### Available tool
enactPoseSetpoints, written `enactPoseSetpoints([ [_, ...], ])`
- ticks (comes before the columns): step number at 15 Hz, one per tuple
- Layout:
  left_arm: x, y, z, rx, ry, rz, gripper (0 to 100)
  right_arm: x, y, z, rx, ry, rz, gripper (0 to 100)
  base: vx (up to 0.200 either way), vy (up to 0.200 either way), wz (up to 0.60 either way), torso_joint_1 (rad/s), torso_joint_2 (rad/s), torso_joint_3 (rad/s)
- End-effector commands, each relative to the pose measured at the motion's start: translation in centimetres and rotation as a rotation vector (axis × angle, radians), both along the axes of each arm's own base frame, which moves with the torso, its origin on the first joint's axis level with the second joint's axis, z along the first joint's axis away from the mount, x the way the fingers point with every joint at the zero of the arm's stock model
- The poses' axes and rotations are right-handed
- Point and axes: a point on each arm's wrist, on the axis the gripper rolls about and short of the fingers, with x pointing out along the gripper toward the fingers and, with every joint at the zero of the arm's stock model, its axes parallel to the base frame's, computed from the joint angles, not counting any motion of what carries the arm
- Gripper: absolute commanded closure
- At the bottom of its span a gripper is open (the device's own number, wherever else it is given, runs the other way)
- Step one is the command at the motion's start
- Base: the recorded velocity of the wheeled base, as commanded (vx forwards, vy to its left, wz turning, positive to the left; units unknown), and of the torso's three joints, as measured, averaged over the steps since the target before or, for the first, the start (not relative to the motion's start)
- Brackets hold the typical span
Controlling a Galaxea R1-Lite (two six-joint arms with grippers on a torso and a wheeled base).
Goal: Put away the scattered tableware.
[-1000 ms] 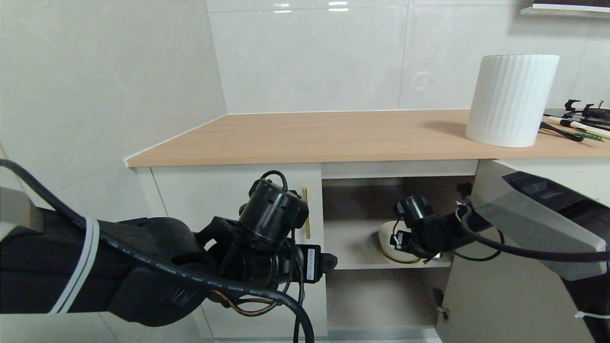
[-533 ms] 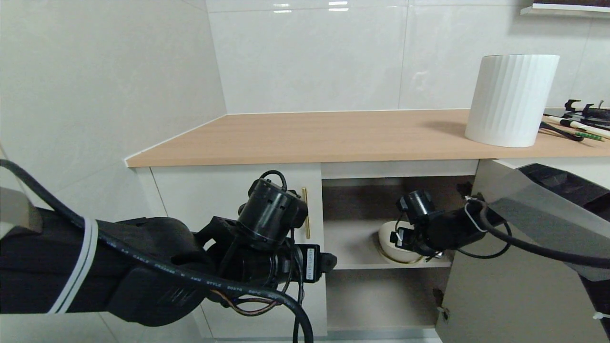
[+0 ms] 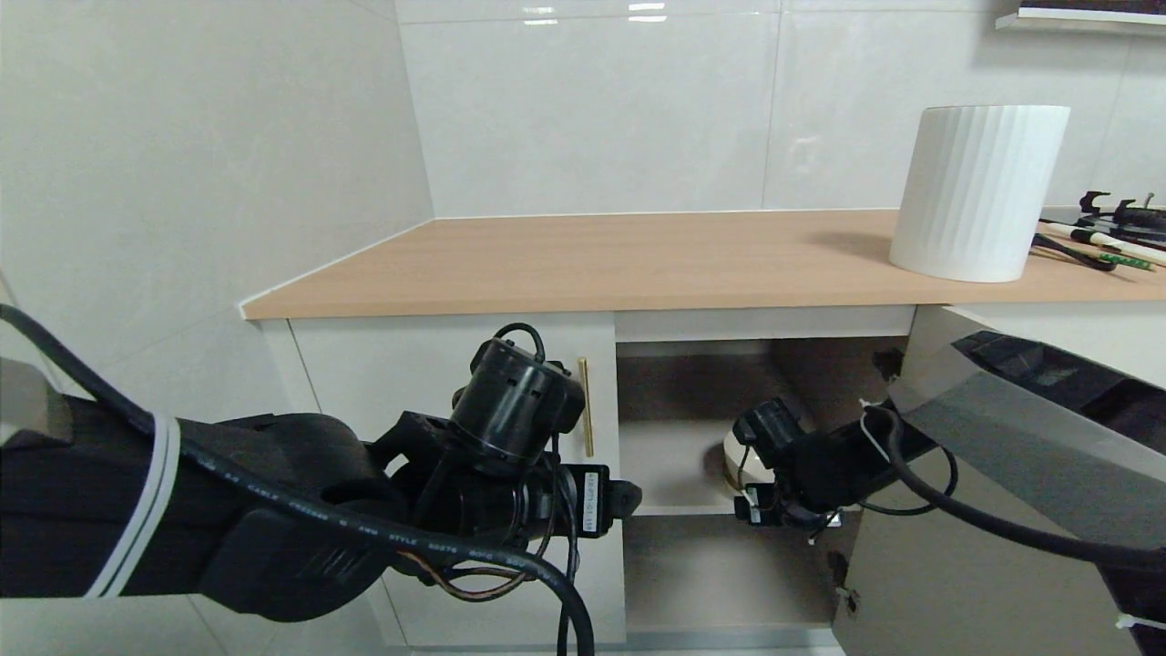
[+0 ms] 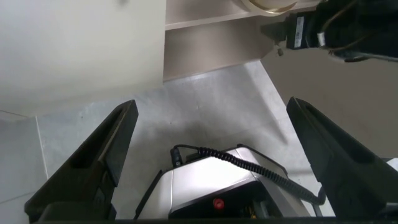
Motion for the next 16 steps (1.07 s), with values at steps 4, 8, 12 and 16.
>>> enactPoseSetpoints([
  [4, 0.0, 0.0, 0.0, 0.000, -0.001, 0.002, 0, 2.1, -0.8, -2.5, -0.053, 0.032, -0.062, 0, 0.000, 0.000, 0.00, 0.000, 0.00, 0.000],
  [8, 0.0, 0.0, 0.0, 0.000, -0.001, 0.002, 0, 3.4, -1.0, -3.6, -0.068, 0.013, -0.089, 0, 0.000, 0.000, 0.00, 0.000, 0.00, 0.000],
  [12, 0.0, 0.0, 0.0, 0.000, -0.001, 0.002, 0, 4.1, -0.8, -3.8, -0.060, -0.011, -0.115, 0, 0.000, 0.000, 0.00, 0.000, 0.00, 0.000],
  [16, 0.1, 0.1, 0.1, -0.002, -0.002, 0.004, 0, 5.3, -1.0, -3.8, -0.042, -0.041, -0.141, 0, 0.000, 0.000, 0.00, 0.000, 0.00, 0.000],
])
